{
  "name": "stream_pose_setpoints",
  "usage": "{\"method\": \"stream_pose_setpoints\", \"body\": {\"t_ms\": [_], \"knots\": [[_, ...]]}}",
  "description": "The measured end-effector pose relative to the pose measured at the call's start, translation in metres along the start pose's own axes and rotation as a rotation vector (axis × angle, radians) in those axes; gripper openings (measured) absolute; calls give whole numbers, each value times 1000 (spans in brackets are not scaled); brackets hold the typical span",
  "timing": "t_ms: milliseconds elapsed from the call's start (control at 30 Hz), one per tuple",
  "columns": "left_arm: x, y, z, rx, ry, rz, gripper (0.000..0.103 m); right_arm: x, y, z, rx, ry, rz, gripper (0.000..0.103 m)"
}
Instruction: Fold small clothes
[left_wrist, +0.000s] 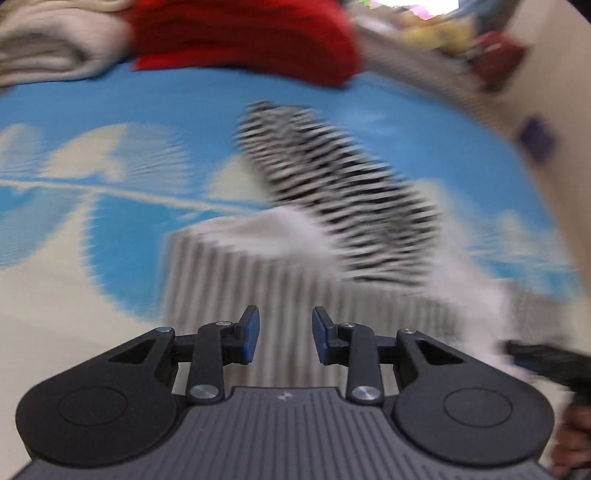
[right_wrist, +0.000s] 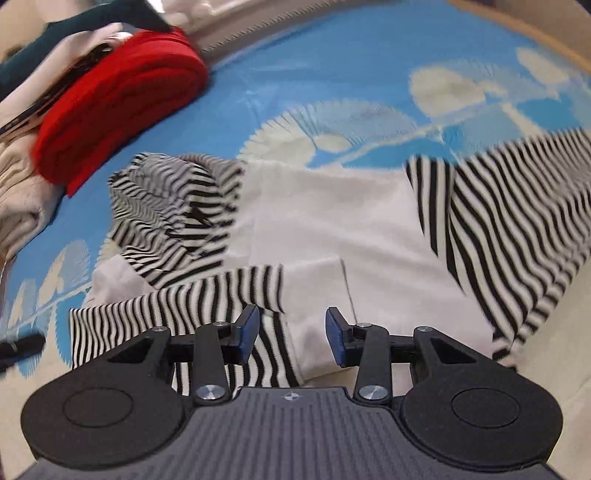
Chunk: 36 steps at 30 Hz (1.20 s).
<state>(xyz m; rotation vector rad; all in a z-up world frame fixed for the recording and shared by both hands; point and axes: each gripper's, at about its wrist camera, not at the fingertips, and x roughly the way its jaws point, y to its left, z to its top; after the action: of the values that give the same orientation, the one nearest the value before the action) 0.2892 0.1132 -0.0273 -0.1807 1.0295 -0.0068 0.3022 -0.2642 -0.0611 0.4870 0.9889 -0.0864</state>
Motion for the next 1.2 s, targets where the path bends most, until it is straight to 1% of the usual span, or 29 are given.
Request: {"method": "stream_pose_setpoints", "body": {"t_ms": [33, 67, 133, 167, 267, 333, 400, 433, 467, 500, 567, 633, 700, 733, 767, 800, 833, 867, 900, 933, 967, 1000, 1033, 1067, 1100, 1133, 1167, 1200], "knots": [[3, 10, 5, -29, 8, 29, 35, 3, -6, 1, 43, 4, -13, 42], [6, 20, 7, -76, 13, 32, 35, 7, -14, 3, 92, 9, -39, 42], [6, 41, 17, -173, 11, -1, 35, 13, -27, 4, 164, 21, -79, 43], [4, 51, 21, -208, 2, -1, 35, 16, -32, 4, 188, 30, -87, 43], [1, 63, 28, -249, -20, 33, 35, 31, -36, 0, 196, 78, -86, 43], [1, 71, 30, -270, -21, 40, 35, 37, -33, -5, 185, 102, -79, 43], [1, 79, 33, -286, -18, 48, 35, 40, -25, -10, 141, 112, -75, 35], [1, 82, 33, -288, -18, 53, 35, 40, -21, -11, 119, 116, -71, 25], [1, 87, 33, -291, -16, 60, 35, 40, -19, -11, 110, 120, -64, 9], [0, 90, 31, -294, -16, 66, 35, 40, -19, -13, 118, 119, -53, 9], [-1, 94, 29, -299, -15, 77, 35, 32, -20, -10, 145, 72, -57, 7], [0, 93, 27, -280, -5, 73, 35, 15, -17, -4, 158, 4, -19, 7], [2, 87, 25, -244, 9, 57, 35, -4, -8, 0, 106, -71, 5, 6], [4, 82, 23, -211, 21, 39, 35, -10, -5, 1, 86, -91, 1, 6], [7, 75, 22, -175, 38, 11, 35, -10, -7, 1, 90, -84, -7, 7], [12, 67, 19, -133, 65, -31, 37, -4, -10, -1, 97, -53, -29, 7], [18, 57, 15, -87, 97, -69, 37, 5, -12, -4, 91, -5, -59, 10], [23, 50, 11, -50, 119, -89, 37, 16, -17, -9, 92, 53, -98, 13], [27, 40, 6, 0, 140, -96, 37, 20, -23, -12, 123, 72, -142, 13], [31, 31, 1, 52, 157, -91, 37, 18, -27, -13, 154, 52, -166, 13], [34, 23, -3, 104, 171, -79, 37, 13, -26, -12, 153, 22, -163, 13], [35, 18, -7, 134, 179, -69, 37, 7, -22, -9, 128, -11, -146, 13], [36, 16, -9, 148, 183, -68, 37, 1, -15, -7, 89, -57, -117, 17], [35, 12, -10, 160, 184, -78, 37, -3, -9, -6, 63, -85, -83, 30], [35, 10, -12, 170, 186, -98, 37, -3, -6, -5, 54, -82, -43, 37], [36, 8, -15, 182, 197, -113, 37, 4, -8, -5, 69, -39, -4, 46], [39, 5, -18, 193, 212, -112, 37, 14, -11, -6, 99, 24, 15, 47], [47, 2, -24, 211, 235, -97, 38, 26, -16, -8, 133, 91, 8, 47]]}}
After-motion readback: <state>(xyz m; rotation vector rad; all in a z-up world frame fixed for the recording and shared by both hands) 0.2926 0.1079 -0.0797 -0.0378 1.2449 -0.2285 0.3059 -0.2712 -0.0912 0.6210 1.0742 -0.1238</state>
